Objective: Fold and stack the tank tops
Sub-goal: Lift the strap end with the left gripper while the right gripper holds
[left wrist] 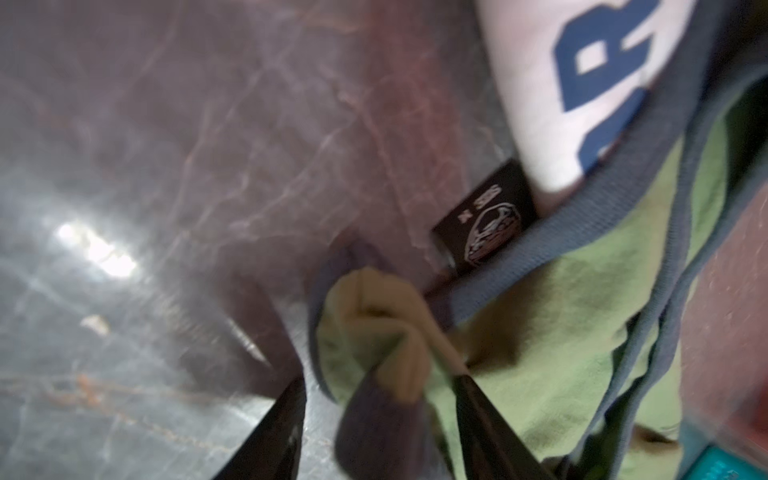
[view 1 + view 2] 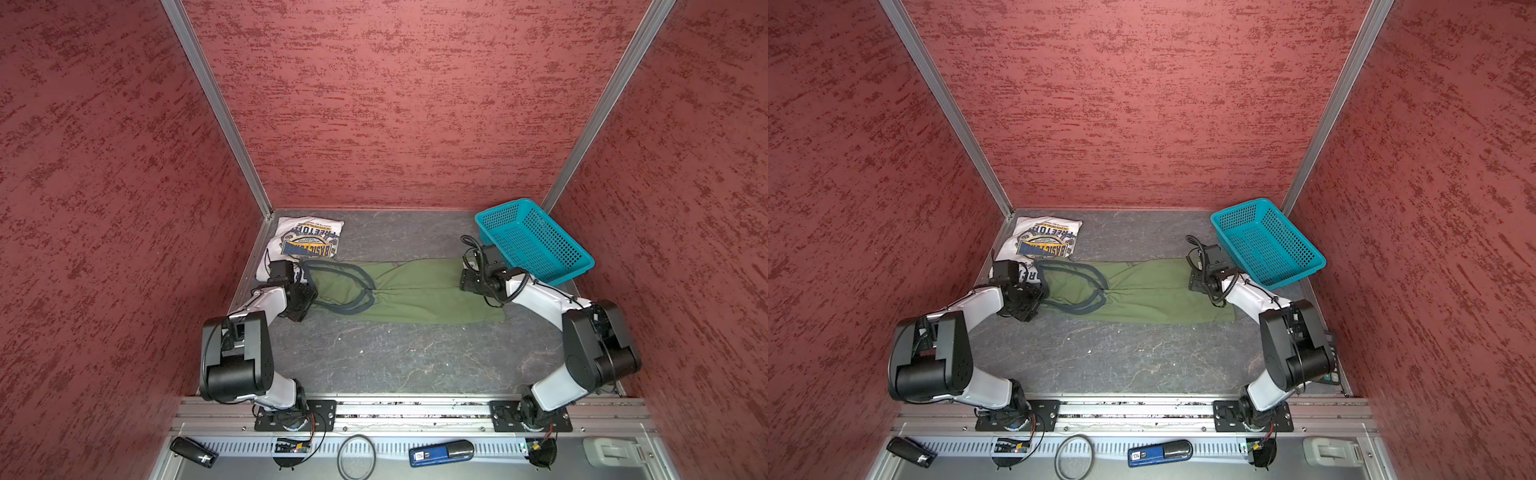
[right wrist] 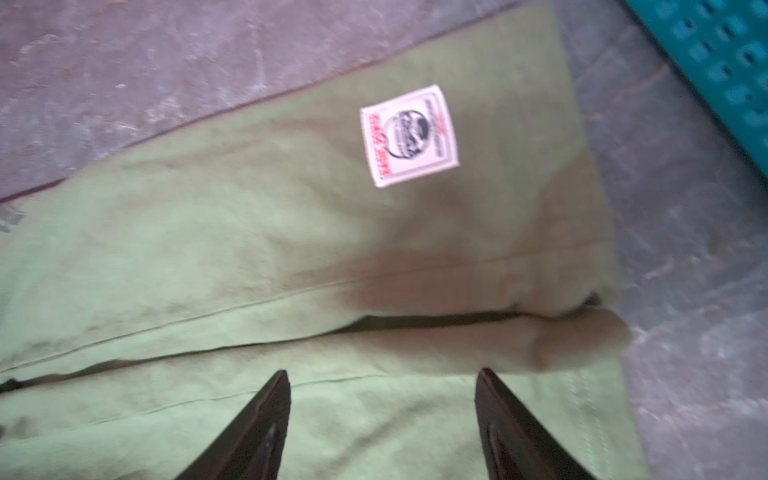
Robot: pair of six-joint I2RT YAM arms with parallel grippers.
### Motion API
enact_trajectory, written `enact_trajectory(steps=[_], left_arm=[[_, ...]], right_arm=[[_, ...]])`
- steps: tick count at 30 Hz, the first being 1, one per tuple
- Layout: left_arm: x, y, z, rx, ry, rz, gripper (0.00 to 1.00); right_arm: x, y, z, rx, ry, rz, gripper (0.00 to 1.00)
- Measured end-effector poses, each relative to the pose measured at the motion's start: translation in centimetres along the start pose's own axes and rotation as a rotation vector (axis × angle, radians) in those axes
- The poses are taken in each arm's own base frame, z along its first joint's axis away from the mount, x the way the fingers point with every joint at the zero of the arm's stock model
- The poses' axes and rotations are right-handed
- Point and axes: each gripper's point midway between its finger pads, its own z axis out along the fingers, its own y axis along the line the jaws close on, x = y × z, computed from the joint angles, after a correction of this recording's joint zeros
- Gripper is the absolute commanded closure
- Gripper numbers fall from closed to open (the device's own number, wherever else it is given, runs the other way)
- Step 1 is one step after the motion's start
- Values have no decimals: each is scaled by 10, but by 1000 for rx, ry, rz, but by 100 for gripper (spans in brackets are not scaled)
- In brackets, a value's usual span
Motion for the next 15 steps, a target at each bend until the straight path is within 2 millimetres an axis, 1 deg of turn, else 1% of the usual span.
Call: enact_trajectory(steps=[2,4,8,10,12,15], left_arm=[[-1,-5,2,6,-5,12,46],[-2,-7,5,0,-9,21,49],[-10,-18,11,-6,-16,30,47],[-13,-22,13,-3,-17,33,48],[-13,-23,14,-6,-19,39,54],[-10,-24,15,-15,-20,49,64]], right_arm=[[0,4,0,-6,-1,-7,28],[2,6,0,-9,3,-14,28],[2,6,0,-8,3,-14,28],[3,6,0,-7,4,-15,28],[4,5,1,-6,7,-15,28],[7,4,2,0,13,-15,28]])
